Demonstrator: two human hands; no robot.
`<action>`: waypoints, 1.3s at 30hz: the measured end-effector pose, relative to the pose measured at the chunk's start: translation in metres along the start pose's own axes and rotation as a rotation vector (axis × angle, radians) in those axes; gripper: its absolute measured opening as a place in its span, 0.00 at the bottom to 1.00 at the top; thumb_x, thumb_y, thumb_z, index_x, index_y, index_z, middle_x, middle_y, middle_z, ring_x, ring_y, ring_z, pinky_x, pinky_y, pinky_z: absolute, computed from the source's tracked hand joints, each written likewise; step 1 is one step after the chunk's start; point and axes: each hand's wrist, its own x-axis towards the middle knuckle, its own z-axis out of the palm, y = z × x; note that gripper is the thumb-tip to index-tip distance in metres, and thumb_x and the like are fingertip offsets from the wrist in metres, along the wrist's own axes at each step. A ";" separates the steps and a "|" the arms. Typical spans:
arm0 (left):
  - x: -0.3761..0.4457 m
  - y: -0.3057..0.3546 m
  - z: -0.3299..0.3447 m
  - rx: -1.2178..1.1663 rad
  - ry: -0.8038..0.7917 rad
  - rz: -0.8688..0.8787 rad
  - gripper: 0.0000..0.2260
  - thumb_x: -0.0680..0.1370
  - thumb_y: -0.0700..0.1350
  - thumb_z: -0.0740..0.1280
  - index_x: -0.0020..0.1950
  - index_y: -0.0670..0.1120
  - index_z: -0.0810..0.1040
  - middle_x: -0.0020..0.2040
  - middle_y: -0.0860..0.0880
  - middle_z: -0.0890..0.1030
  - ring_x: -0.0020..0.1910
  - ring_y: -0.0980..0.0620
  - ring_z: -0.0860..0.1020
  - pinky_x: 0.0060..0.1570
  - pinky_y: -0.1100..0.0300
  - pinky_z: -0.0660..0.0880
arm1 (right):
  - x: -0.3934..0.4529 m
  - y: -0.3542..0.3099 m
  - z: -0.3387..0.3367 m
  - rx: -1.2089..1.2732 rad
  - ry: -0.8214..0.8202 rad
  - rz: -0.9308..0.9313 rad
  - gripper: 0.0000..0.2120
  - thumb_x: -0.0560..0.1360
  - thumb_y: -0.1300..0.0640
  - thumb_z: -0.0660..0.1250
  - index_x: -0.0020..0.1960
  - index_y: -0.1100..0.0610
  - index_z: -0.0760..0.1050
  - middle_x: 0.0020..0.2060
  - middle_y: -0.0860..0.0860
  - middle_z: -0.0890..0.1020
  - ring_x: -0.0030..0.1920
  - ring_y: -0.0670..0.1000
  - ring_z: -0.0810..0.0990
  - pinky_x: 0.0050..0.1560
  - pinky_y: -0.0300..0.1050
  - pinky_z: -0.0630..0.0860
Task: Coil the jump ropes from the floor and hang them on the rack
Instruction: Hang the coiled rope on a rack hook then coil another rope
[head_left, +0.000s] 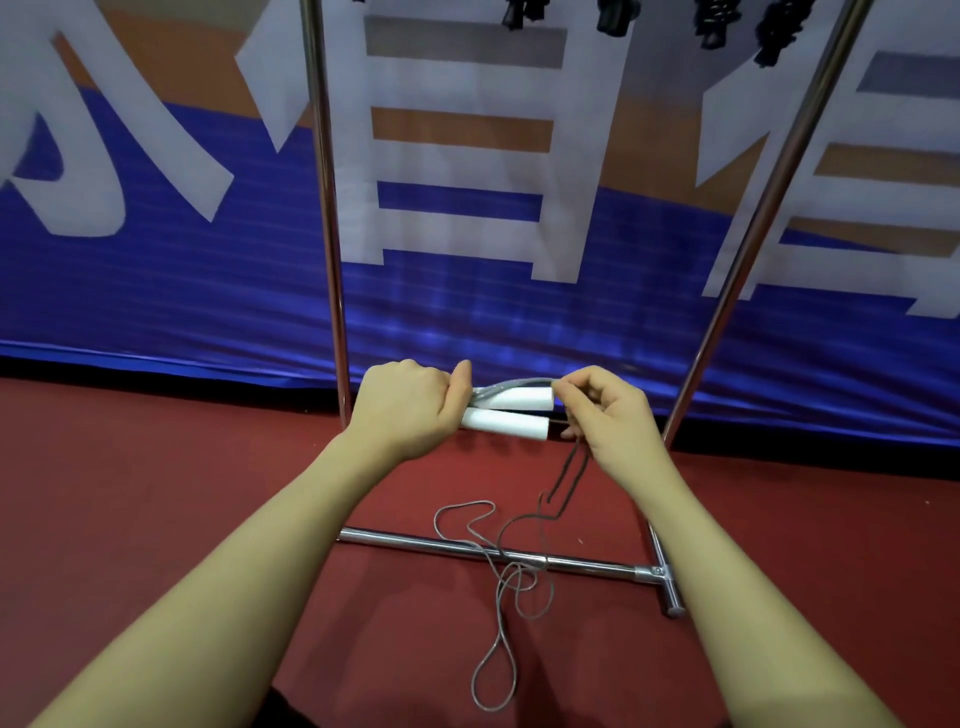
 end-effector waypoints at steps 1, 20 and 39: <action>0.000 0.002 -0.001 -0.024 0.005 -0.033 0.25 0.72 0.59 0.35 0.24 0.47 0.58 0.26 0.43 0.73 0.32 0.39 0.75 0.31 0.56 0.55 | -0.001 0.000 0.000 0.001 -0.005 0.000 0.10 0.78 0.61 0.64 0.38 0.52 0.75 0.23 0.41 0.72 0.26 0.41 0.68 0.38 0.47 0.74; 0.003 -0.005 0.019 0.132 -0.063 -0.381 0.23 0.83 0.50 0.50 0.45 0.39 0.79 0.44 0.39 0.81 0.44 0.38 0.78 0.39 0.55 0.65 | -0.011 -0.012 0.001 -0.113 -0.273 -0.001 0.07 0.73 0.63 0.71 0.37 0.57 0.76 0.28 0.56 0.74 0.26 0.47 0.68 0.27 0.37 0.67; -0.005 0.013 -0.010 -0.109 -0.013 0.141 0.25 0.74 0.58 0.40 0.22 0.47 0.58 0.19 0.53 0.57 0.24 0.42 0.65 0.27 0.59 0.50 | 0.003 -0.017 -0.007 0.224 0.015 0.016 0.15 0.76 0.60 0.67 0.30 0.56 0.74 0.21 0.50 0.68 0.21 0.44 0.58 0.23 0.39 0.55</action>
